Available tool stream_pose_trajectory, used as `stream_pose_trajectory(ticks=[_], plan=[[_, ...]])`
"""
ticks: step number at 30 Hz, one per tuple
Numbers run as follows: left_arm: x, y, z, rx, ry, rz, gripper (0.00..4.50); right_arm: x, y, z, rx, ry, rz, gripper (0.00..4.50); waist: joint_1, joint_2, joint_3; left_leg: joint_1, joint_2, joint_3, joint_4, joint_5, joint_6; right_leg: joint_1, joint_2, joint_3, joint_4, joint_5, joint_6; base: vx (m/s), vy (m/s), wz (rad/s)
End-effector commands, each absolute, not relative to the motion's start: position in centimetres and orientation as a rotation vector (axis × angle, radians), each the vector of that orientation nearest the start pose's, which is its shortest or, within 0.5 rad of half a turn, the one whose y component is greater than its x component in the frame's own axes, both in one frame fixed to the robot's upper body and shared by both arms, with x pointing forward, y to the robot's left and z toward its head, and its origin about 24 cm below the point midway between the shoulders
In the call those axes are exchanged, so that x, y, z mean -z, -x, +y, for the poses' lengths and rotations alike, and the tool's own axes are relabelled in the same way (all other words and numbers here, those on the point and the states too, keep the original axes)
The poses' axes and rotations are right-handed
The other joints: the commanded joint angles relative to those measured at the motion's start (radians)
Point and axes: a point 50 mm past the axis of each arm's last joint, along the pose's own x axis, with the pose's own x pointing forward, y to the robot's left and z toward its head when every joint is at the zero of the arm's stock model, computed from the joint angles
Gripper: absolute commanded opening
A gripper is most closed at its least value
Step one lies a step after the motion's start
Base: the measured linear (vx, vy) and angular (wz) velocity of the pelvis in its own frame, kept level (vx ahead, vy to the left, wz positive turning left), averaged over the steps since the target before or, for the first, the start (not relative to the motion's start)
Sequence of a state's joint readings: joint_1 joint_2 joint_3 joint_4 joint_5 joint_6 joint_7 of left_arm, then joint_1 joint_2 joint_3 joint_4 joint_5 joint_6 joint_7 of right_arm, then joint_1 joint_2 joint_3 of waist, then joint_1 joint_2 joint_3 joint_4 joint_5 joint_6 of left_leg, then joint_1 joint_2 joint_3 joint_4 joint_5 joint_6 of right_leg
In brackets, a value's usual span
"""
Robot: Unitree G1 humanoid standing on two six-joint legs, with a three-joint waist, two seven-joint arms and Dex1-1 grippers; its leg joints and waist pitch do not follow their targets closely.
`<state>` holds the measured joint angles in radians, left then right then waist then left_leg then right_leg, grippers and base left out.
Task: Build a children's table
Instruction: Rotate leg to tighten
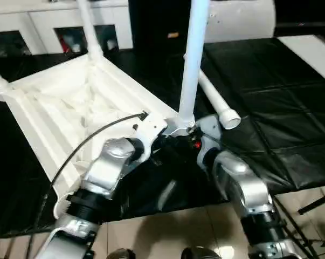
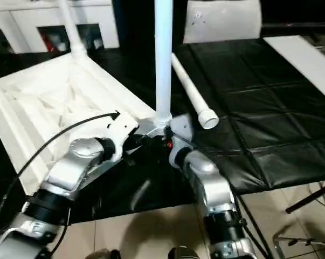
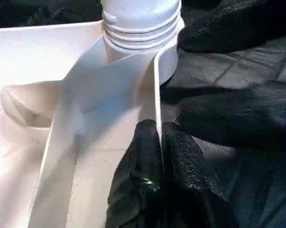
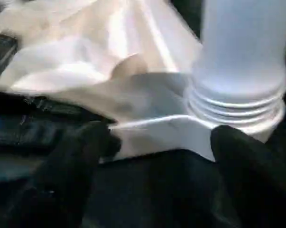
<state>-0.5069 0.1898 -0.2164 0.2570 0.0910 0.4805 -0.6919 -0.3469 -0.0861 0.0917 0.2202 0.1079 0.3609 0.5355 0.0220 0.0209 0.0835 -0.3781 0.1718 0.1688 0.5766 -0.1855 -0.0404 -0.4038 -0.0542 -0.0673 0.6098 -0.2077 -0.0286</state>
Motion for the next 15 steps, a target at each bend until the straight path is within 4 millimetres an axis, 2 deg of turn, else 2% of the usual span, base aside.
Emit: stream_pose_trajectory(ticks=[1, 5, 7, 11, 13, 15], plan=[[-6.5, -30.9, 9.2, 0.994, -0.347, 0.352, 0.0, -5.5, -30.0, -10.7, -0.751, -0.007, 0.229, 4.46, 0.011, -0.003, -0.062, 0.003, 0.058, -0.022, -0.052, -0.046, 0.134, 0.066, -0.095, 0.058, -0.061, 0.076, -0.259, 0.0, 0.0, 0.0], [-6.1, -30.5, 10.4, 1.094, -0.391, 0.376, 0.0, -6.2, -29.5, -12.7, -0.85, 0.057, 0.205, 4.46, 0.021, -0.003, -0.059, 0.008, 0.063, -0.02, -0.054, -0.081, 0.125, 0.064, -0.096, 0.059, -0.064, 0.026, -0.259, 0.0, 0.0, 0.0], [-5.9, -30.4, 11.4, 1.162, -0.423, 0.396, 0.0, -6.6, -28.9, -13.8, -0.94, 0.101, 0.209, 4.46, 0.028, -0.001, -0.059, 0.014, 0.065, -0.019, -0.055, -0.103, 0.11, 0.061, -0.095, 0.061, -0.067, -0.018, -0.251, 0.0, 0.0, 0.0], [-5.8, -30.2, 12.6, 1.267, -0.479, 0.435, 0.0, -7.1, -28.1, -15.1, -1.065, 0.154, 0.239, 4.46, 0.042, -0.005, -0.056, 0.017, 0.066, -0.017, -0.056, -0.115, 0.101, 0.059, -0.096, 0.063, -0.066, -0.034, -0.245, 0.0, 0.0, 0.0], [-5.9, -29.8, 13.2, 1.387, -0.534, 0.443, 0.0, -7.4, -27.7, -15.8, -1.129, 0.195, 0.26, 4.46, 0.048, -0.005, -0.056, 0.018, 0.065, -0.018, -0.056, -0.126, 0.101, 0.059, -0.098, 0.062, -0.069, -0.059, -0.242, 0.0, 0.0, 0.0], [-5.9, -29.7, 13.2, 1.399, -0.538, 0.446, 0.0, -7.4, -27.7, -15.9, -1.135, 0.201, 0.263, 4.46, 0.052, -0.005, -0.057, 0.019, 0.068, -0.017, -0.057, -0.12, 0.094, 0.058, -0.098, 0.062, -0.066, -0.057, -0.241, 0.0, 0.0, 0.0]])
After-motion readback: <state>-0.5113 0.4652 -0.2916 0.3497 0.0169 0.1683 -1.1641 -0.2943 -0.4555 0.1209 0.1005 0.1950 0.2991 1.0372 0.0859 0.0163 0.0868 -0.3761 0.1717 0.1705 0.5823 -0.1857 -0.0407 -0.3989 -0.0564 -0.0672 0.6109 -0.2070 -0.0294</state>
